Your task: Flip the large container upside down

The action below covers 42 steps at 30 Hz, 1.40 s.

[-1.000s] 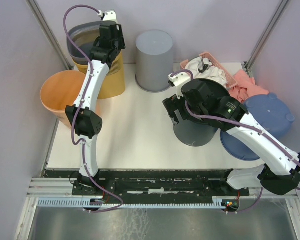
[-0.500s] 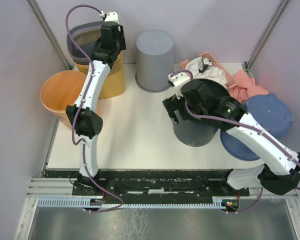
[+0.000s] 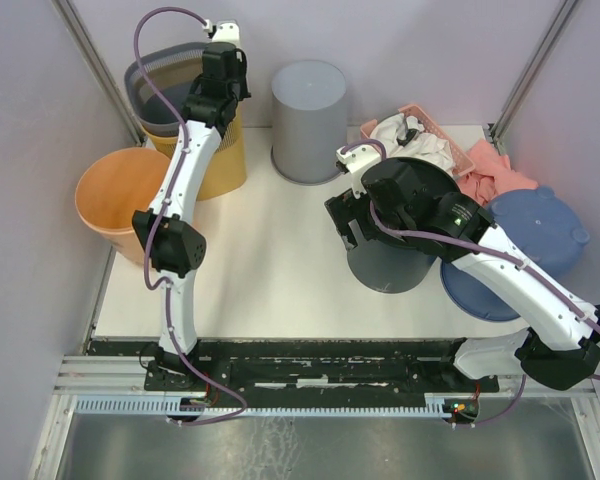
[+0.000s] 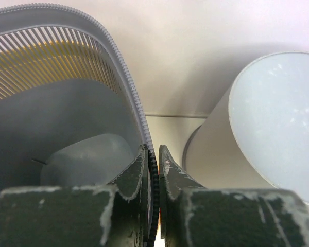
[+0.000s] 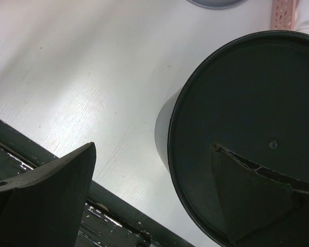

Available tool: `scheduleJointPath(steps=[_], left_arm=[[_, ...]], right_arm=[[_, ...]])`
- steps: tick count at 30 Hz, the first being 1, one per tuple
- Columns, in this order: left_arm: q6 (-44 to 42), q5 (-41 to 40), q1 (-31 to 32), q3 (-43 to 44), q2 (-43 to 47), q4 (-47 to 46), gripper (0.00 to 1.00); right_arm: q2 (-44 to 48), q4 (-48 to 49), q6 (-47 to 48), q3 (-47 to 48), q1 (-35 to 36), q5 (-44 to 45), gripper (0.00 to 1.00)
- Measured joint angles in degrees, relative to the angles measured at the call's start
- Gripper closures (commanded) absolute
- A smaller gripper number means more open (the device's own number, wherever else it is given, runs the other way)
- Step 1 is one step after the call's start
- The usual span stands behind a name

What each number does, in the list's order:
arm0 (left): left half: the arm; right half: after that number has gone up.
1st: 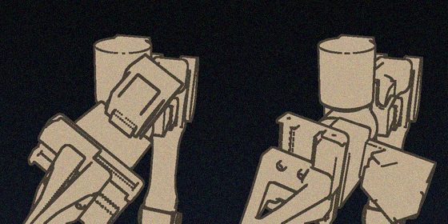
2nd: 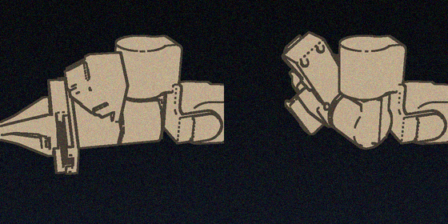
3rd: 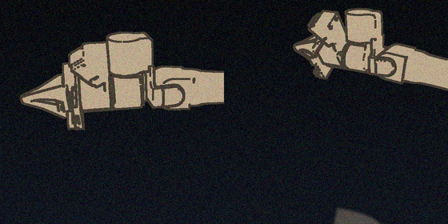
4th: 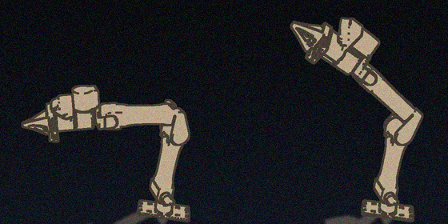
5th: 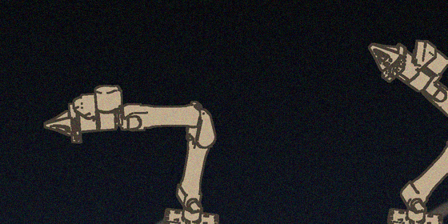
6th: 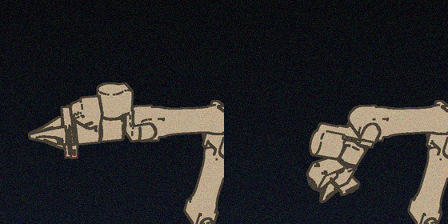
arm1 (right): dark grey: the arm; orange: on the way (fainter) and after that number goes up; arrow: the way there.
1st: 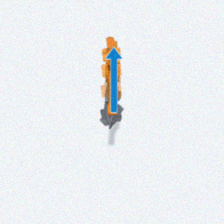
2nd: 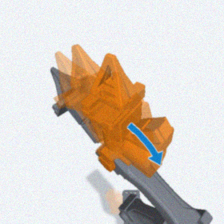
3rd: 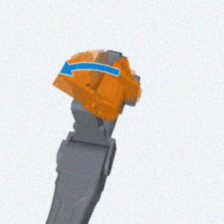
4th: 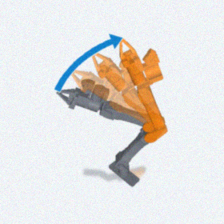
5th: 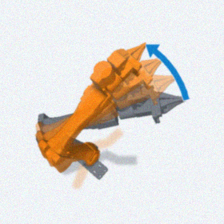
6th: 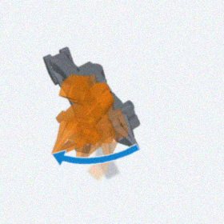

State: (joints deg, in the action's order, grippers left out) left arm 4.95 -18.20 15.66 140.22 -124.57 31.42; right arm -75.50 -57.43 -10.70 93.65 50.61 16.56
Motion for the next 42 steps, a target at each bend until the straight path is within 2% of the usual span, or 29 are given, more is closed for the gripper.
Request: scheduleJointPath(steps=[7, 11, 18, 24, 32, 42], left_arm=[[-0.76, 2.56, -0.15, -0.74, 1.92, 2.54, 0.97], [-0.83, 4.98, -0.15, -4.46, 5.92, 4.28, 0.97], [-0.66, 12.59, -0.04, -23.98, 22.40, 4.90, 0.97], [3.06, 19.85, 0.35, -39.39, 39.36, 4.83, 0.97], [7.74, 25.55, 0.92, -44.02, 47.63, 5.66, 0.97], [8.66, 28.83, 1.84, -47.91, 49.37, 2.91, 0.97]], right_arm=[[0.00, 0.74, -0.02, 0.00, 0.00, 0.02, 0.01], [0.17, 3.21, -0.63, -0.61, 0.00, 0.20, 0.01], [0.09, 12.00, -5.18, -2.84, -0.07, 1.77, 0.01], [-4.76, 26.03, -14.25, -2.69, -2.78, -1.68, 0.00], [-20.06, 35.21, -30.10, 3.41, -6.64, -12.92, 0.01], [-22.71, 40.19, -40.37, 5.27, -6.91, -17.03, 0.01]])
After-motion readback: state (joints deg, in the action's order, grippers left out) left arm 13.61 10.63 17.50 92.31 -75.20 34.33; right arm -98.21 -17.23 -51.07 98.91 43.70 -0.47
